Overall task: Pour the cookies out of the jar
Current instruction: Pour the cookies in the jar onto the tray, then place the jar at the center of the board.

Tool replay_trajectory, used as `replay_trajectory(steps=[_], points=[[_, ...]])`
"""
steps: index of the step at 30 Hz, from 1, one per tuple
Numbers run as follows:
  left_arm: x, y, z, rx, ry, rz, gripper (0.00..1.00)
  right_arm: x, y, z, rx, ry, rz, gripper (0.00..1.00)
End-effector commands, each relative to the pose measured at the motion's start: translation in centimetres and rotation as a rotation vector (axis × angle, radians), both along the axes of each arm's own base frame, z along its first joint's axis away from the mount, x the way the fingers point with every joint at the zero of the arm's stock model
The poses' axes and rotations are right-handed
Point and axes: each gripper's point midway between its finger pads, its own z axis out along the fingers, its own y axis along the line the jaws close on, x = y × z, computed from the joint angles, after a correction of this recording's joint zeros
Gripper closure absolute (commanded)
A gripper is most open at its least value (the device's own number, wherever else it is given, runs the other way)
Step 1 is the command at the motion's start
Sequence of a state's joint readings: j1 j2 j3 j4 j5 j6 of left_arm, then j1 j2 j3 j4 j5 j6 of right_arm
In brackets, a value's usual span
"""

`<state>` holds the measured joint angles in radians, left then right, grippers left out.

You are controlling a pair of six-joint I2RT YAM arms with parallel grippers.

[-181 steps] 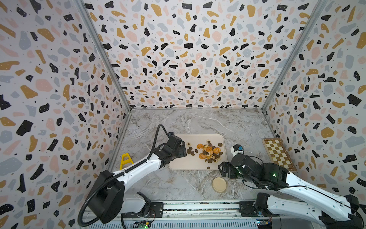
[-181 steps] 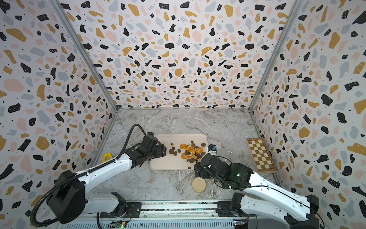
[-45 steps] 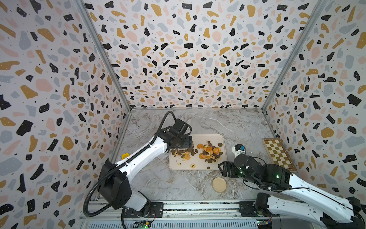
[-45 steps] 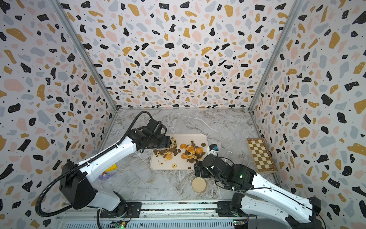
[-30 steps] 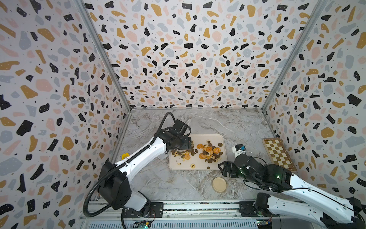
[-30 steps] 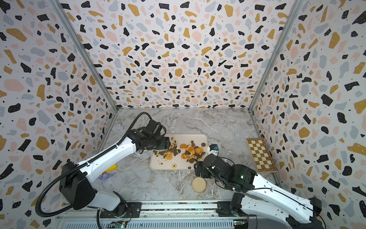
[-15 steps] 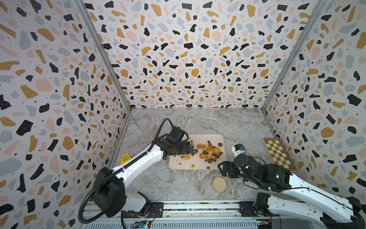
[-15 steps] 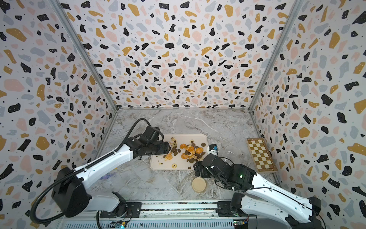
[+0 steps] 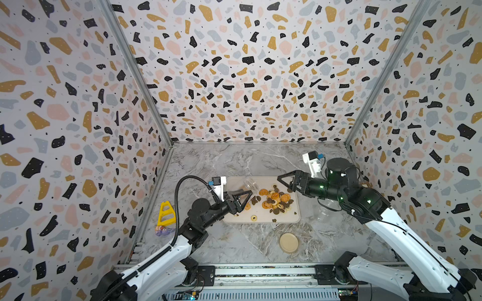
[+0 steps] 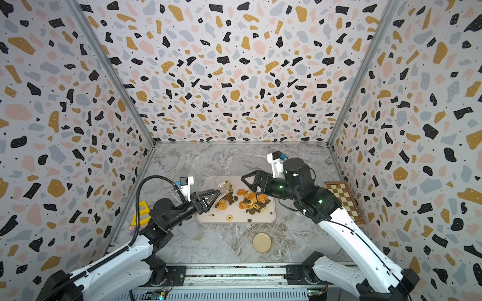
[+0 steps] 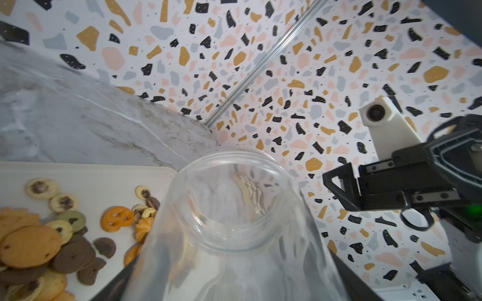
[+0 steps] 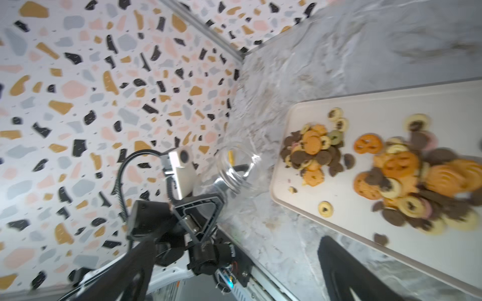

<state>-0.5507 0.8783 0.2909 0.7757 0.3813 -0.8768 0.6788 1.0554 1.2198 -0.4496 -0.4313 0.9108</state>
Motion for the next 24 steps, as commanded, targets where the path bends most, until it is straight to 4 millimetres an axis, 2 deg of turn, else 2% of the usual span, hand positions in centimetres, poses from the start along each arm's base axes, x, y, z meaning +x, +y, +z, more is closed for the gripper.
replay_trajectory(steps=[1,4,8,13,19,24], points=[[-4.4,1.1,10.1,-0.254,-0.381,-0.099,1.00,-2.6,2.9,4.1,0.145,-0.011,0.174,0.01],[-5.7,1.4,11.0,-0.291,-0.444,-0.136,1.00,-2.8,4.1,3.4,0.128,0.027,0.159,0.01],[-6.1,1.3,11.2,-0.285,-0.470,-0.147,1.00,-2.7,4.9,1.7,0.091,0.082,0.127,0.01],[-6.2,1.2,11.1,-0.276,-0.476,-0.154,1.00,-3.5,7.4,2.2,0.123,0.087,0.193,0.01],[-6.4,1.0,10.8,-0.270,-0.467,-0.170,1.00,-4.0,9.1,2.9,0.152,0.070,0.217,0.01],[-6.8,0.9,10.8,-0.269,-0.474,-0.192,1.00,-4.1,11.0,1.6,0.140,0.109,0.236,0.00]])
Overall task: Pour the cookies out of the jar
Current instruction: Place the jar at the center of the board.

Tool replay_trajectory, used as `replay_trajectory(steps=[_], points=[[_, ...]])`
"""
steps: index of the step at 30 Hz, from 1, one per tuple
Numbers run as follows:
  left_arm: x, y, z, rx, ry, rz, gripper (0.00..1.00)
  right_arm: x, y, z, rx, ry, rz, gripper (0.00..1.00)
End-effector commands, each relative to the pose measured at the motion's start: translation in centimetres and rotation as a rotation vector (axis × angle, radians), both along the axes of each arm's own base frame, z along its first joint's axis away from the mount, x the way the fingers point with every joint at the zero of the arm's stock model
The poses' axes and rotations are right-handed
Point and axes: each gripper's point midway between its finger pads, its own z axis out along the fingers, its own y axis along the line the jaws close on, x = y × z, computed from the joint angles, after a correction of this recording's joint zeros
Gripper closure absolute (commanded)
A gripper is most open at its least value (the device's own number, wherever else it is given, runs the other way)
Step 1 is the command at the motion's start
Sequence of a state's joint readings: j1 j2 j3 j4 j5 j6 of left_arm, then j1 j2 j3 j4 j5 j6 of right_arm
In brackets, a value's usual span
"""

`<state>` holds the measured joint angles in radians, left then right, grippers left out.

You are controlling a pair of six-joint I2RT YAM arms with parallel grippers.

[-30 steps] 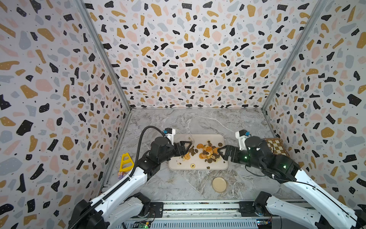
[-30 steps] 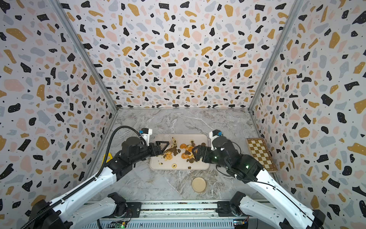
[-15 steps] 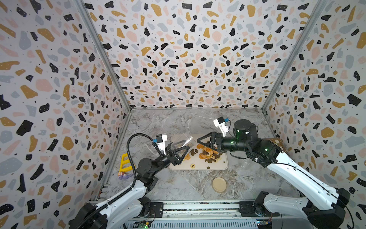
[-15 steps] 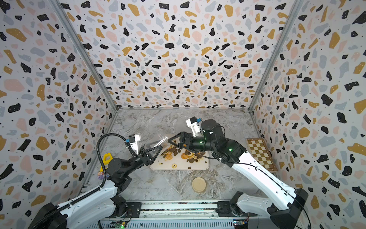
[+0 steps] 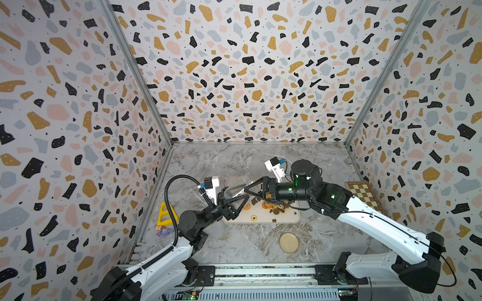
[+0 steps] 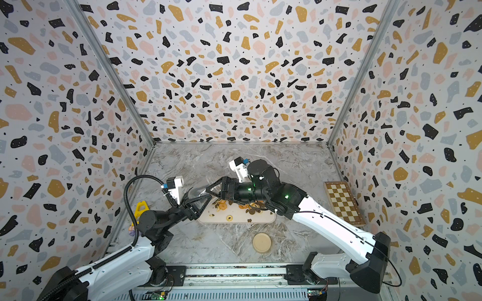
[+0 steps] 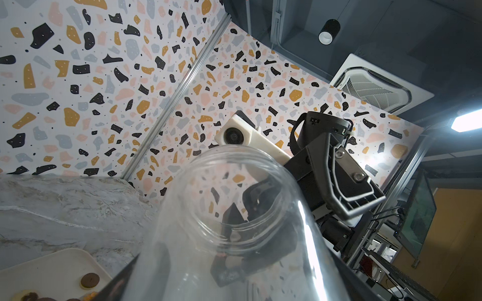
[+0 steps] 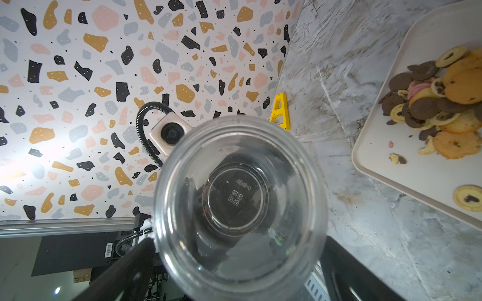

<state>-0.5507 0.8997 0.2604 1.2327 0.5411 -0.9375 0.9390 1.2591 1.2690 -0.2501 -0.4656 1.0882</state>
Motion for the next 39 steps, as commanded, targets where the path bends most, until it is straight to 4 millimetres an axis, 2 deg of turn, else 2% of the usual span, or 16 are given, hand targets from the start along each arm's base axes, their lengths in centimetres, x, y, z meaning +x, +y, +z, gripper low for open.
replay_trajectory(steps=[1,7,14,18,23,26,28,30,31,32,33,34,35,36,37,39], points=[[-2.3,0.9,3.3,-0.077,-0.153,-0.023,1.00,0.1,1.3,2.0,0.051,-0.023,0.000,0.00],[-2.4,0.9,3.1,-0.071,-0.150,-0.029,1.00,0.6,2.2,2.1,0.056,-0.028,-0.007,0.02],[-2.6,0.9,2.6,-0.059,-0.142,-0.032,1.00,1.0,3.0,0.6,0.040,-0.002,-0.005,0.06],[-2.8,0.6,2.4,-0.048,-0.138,-0.043,1.00,1.1,3.3,0.6,0.054,0.001,-0.001,0.07],[-2.5,0.6,1.9,-0.026,-0.120,-0.031,1.00,0.8,3.7,0.7,0.068,0.008,0.023,0.24],[-1.7,0.6,1.2,-0.004,-0.080,0.006,1.00,0.3,3.8,0.9,0.072,0.002,0.032,0.35],[-1.2,0.7,0.7,0.020,-0.058,0.031,1.00,0.0,3.9,1.0,0.068,-0.002,0.039,0.49],[-0.5,0.6,-0.1,0.059,-0.019,0.060,1.00,-0.3,3.8,0.8,0.063,-0.001,0.044,0.53],[-0.2,0.6,-0.4,0.073,0.000,0.071,0.95,-0.3,3.7,0.8,0.062,-0.001,0.042,0.57],[0.3,0.6,-1.0,0.094,0.033,0.089,0.79,-0.3,3.6,0.8,0.062,-0.005,0.039,0.65],[1.0,0.7,-1.9,0.112,0.087,0.117,0.54,-0.2,3.4,0.8,0.061,-0.010,0.030,0.71],[1.7,0.9,-2.7,0.129,0.141,0.146,0.37,0.0,3.2,0.9,0.061,-0.014,0.021,0.76],[2.3,1.2,-3.5,0.153,0.193,0.175,0.24,0.2,3.0,0.9,0.059,-0.014,0.012,0.82],[2.7,1.2,-4.3,0.183,0.223,0.193,0.17,0.6,2.8,0.9,0.057,-0.014,0.005,0.86],[2.8,1.3,-4.8,0.200,0.236,0.203,0.02,0.9,2.5,1.0,0.055,-0.014,-0.005,0.88],[3.2,1.5,-5.5,0.229,0.279,0.226,0.01,1.7,1.7,1.0,0.048,-0.018,-0.028,0.90]])
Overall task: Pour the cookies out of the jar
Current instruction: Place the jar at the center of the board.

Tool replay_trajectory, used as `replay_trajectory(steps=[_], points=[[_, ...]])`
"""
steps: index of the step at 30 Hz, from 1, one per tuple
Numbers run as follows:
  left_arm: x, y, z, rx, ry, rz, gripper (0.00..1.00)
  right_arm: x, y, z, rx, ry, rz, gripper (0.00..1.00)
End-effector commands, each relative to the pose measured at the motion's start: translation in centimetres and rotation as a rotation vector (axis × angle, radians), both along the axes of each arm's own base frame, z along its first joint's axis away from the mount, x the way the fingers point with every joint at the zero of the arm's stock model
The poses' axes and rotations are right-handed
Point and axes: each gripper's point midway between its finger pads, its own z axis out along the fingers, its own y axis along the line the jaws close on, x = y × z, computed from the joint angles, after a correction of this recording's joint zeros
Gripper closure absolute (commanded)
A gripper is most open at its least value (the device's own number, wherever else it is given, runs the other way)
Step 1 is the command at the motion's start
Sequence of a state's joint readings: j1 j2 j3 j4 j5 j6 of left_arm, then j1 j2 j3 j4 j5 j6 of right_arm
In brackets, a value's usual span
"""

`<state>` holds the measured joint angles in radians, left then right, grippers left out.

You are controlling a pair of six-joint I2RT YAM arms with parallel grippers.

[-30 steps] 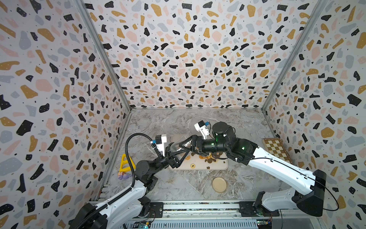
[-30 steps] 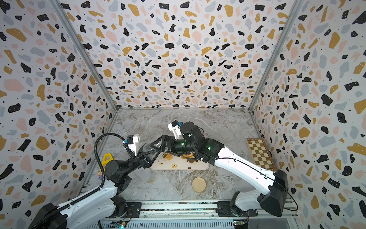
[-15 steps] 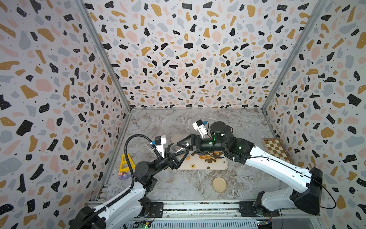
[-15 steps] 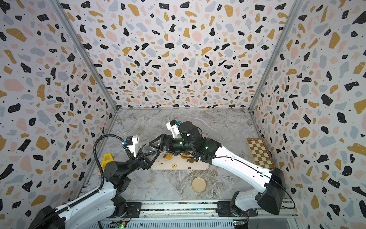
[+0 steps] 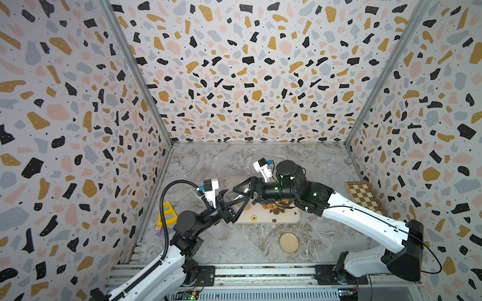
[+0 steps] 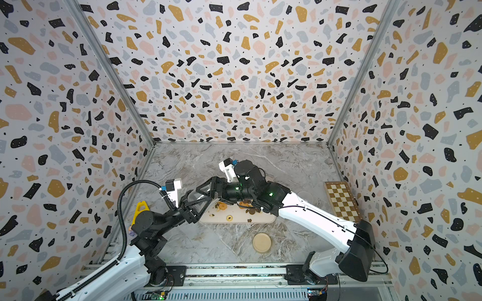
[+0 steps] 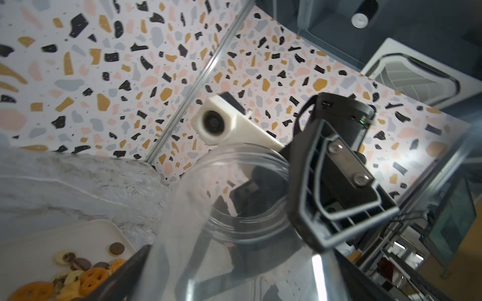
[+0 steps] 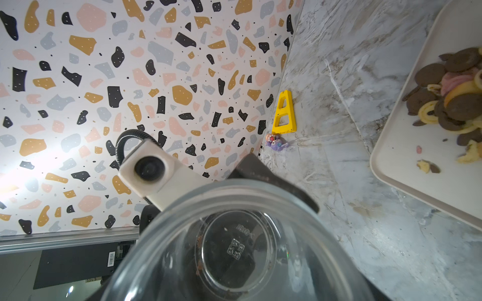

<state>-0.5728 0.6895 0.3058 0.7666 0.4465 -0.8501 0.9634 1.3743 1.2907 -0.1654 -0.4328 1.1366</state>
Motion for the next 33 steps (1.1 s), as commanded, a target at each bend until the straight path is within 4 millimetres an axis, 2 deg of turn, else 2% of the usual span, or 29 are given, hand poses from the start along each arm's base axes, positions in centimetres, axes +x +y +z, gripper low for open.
replay_trajectory(steps=[1,8,11,13,17,19,21,25,28,33], points=[[2.9,1.0,-4.3,0.139,0.181,0.146,0.01,0.4,-1.7,2.9,0.054,-0.065,-0.017,0.91],[2.5,3.0,-8.8,0.388,0.403,0.231,0.01,3.0,-4.9,1.8,-0.002,-0.090,-0.111,0.95],[1.9,5.2,-10.5,0.473,0.511,0.319,0.01,3.6,-6.1,0.2,-0.082,-0.112,-0.150,1.00],[1.6,6.6,-10.9,0.563,0.536,0.369,0.01,3.6,-6.9,-1.3,-0.146,-0.125,-0.162,1.00],[1.7,10.4,-12.6,0.902,0.665,0.501,0.01,2.0,-8.1,-4.7,-0.284,-0.186,-0.168,1.00],[1.7,11.5,-13.3,1.043,0.722,0.523,0.01,0.7,-8.3,-6.4,-0.355,-0.223,-0.160,1.00],[2.0,12.0,-13.4,1.112,0.739,0.540,0.01,-0.6,-8.4,-8.2,-0.416,-0.264,-0.151,1.00],[2.7,12.7,-11.5,1.031,0.686,0.623,0.01,-3.0,-8.5,-11.6,-0.519,-0.328,-0.141,1.00],[2.7,13.7,-10.2,0.956,0.645,0.677,0.01,-4.6,-7.7,-12.4,-0.546,-0.394,-0.125,1.00],[2.0,14.8,-10.6,0.975,0.681,0.702,0.01,-6.3,-5.8,-13.8,-0.632,-0.486,-0.066,1.00]])
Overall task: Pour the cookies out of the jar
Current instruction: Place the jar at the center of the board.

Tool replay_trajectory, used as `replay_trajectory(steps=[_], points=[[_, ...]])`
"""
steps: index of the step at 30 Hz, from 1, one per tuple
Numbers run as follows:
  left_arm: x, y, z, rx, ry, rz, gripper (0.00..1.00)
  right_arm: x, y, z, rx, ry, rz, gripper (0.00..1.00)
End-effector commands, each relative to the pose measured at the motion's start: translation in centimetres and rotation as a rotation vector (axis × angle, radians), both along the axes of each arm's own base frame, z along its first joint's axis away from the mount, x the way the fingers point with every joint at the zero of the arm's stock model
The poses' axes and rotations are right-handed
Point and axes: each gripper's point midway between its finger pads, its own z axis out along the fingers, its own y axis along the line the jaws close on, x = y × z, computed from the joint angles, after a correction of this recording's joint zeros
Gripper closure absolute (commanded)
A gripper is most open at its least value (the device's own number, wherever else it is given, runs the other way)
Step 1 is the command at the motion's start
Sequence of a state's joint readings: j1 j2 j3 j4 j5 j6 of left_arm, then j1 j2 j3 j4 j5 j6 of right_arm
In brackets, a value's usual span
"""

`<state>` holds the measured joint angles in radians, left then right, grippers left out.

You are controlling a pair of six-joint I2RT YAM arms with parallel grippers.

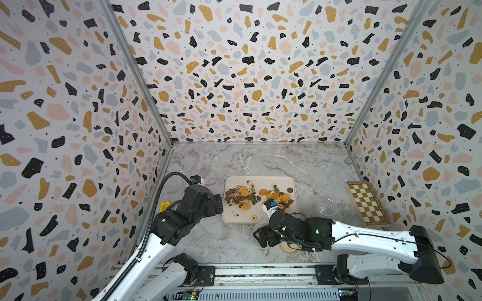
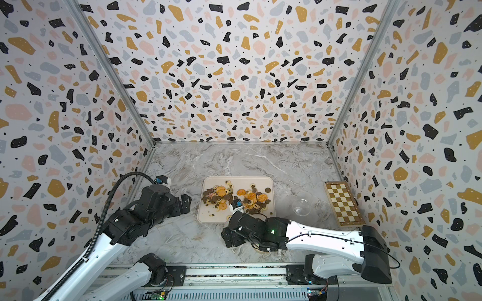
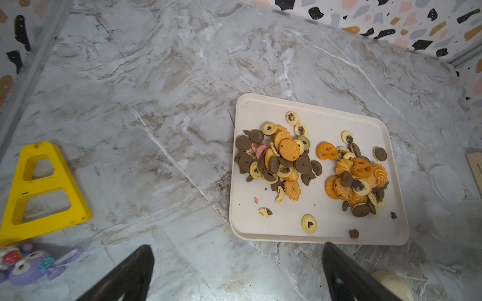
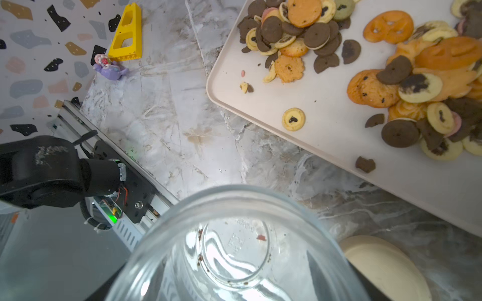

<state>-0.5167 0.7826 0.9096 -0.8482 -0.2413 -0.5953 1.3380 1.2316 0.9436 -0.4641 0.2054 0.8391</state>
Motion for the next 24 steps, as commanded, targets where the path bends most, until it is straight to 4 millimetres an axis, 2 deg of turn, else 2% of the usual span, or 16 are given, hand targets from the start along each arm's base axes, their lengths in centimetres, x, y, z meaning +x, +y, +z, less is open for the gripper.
replay_trajectory(steps=[1,9,16,19,24], points=[[-0.6,1.4,-1.2,0.063,0.046,0.037,0.01,0.9,1.8,2.3,0.008,-0.137,-0.015,1.00],[-1.4,3.0,-1.9,0.040,0.022,0.116,0.01,-1.6,5.5,0.9,-0.063,-0.234,0.090,1.00],[-1.3,3.2,-2.6,0.031,0.038,0.142,0.01,-2.6,8.6,-1.7,-0.155,-0.314,0.171,1.00],[-1.3,3.1,-2.7,0.020,0.034,0.145,0.01,-2.5,10.3,-2.8,-0.184,-0.343,0.189,1.00],[-1.2,3.2,-2.9,0.020,0.033,0.152,0.01,-1.1,12.2,-3.9,-0.197,-0.372,0.193,1.00]])
